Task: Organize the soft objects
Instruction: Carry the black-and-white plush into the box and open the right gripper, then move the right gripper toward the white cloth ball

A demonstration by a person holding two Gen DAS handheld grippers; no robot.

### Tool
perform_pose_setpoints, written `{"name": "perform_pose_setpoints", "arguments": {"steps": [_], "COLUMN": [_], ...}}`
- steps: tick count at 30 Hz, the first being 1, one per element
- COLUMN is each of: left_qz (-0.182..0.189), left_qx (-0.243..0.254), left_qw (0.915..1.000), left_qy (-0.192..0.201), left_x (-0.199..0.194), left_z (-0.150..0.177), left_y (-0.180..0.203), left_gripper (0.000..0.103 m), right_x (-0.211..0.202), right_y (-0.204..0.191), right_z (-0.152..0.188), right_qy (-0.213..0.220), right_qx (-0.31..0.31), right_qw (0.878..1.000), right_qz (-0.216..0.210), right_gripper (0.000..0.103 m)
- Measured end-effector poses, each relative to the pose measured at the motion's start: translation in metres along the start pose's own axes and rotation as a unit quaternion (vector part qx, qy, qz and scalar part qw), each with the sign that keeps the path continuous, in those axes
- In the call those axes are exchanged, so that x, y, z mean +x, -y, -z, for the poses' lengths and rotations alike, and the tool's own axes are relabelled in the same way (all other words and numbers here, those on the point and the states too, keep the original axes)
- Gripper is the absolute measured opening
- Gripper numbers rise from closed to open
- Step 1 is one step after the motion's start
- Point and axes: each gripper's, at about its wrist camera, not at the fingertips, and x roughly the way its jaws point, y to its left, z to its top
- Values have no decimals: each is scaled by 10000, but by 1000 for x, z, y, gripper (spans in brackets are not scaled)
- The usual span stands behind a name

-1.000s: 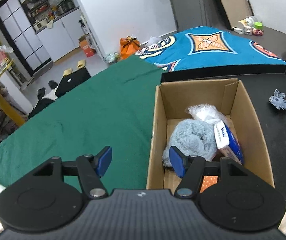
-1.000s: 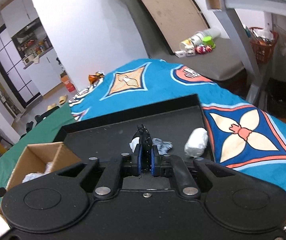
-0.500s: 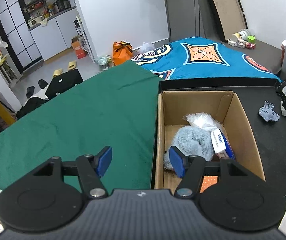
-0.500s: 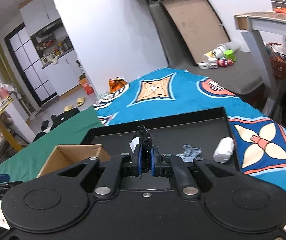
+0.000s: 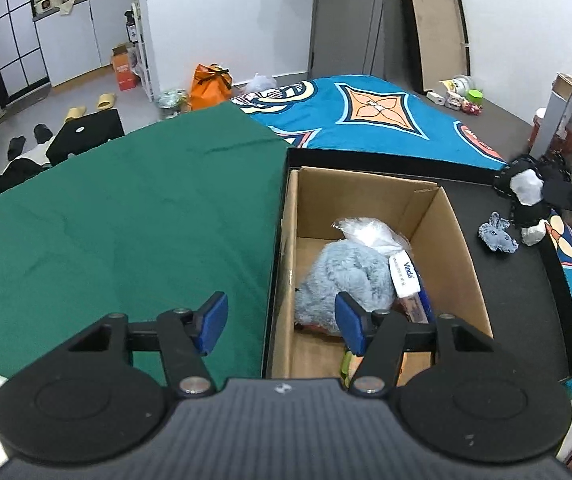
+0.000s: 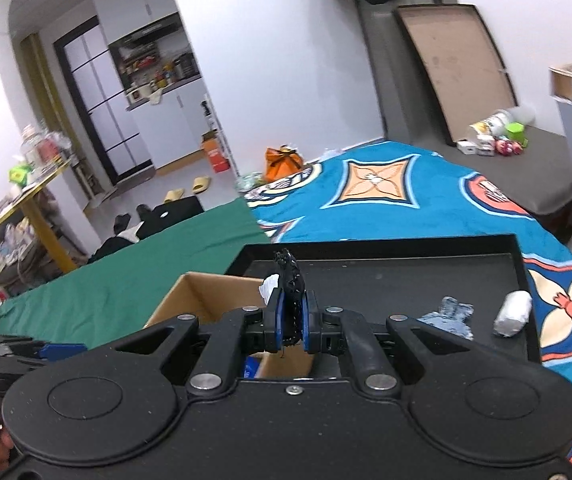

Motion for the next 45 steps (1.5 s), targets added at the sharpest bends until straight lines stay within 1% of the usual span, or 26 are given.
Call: {"name": "perform_pose_setpoints", "arguments": {"steps": [3,6,8,10,14,17,20,21,22,24,25,28,33,36,42,45], "left_qz": [70,113,213,301,447,524,603,657,678,688,703,766,818,835,690,460], "left_qx": [-74,-106,-60,1,9,-97,-237,-265,-283,-277,-276,-265,-262,-286,-176,-71], "left_qw": [9999,9998,9996,9993,9984,9977,9968,9963,9962,9962,9961,9958,9957,9955,9967,9984], "left_qy": [-26,-107,-161,-233,-351,-414,-469,-482,-474,-465,-457,-434,-359,-346,-401,-327], "left_x": [2,6,8,12,18,22,26,27,28,30,31,35,36,35,30,24], "left_z": [3,3,4,5,9,9,10,10,11,12,13,13,12,12,13,11], "left_y": [-4,-6,-5,-4,-6,-11,-17,-19,-21,-22,-23,-25,-25,-24,-19,-15], "left_gripper": [57,51,45,42,29,27,22,21,20,18,16,12,10,9,10,13], "right_x": [1,2,2,2,4,9,14,15,18,19,19,22,32,39,38,33], "right_y": [-14,-25,-34,-44,-61,-74,-83,-85,-88,-93,-95,-100,-97,-93,-73,-66], "right_z": [0,2,3,3,5,11,21,24,26,29,29,24,18,19,26,25], "right_qy": [-71,-219,-303,-393,-543,-710,-962,-1073,-1221,-1378,-1399,-1279,-1232,-1224,-1252,-1226], "right_qx": [-174,-267,-368,-445,-617,-773,-873,-888,-878,-833,-845,-840,-739,-816,-640,-602], "right_qw": [9998,9994,9988,9982,9966,9945,9915,9902,9886,9869,9865,9878,9888,9874,9877,9883], "right_qz": [-41,-70,-86,-77,-76,-35,50,50,51,70,143,299,402,582,683,685], "right_gripper": [9,9,9,9,9,10,15,25,43,57,57,57,57,57,57,58]}}
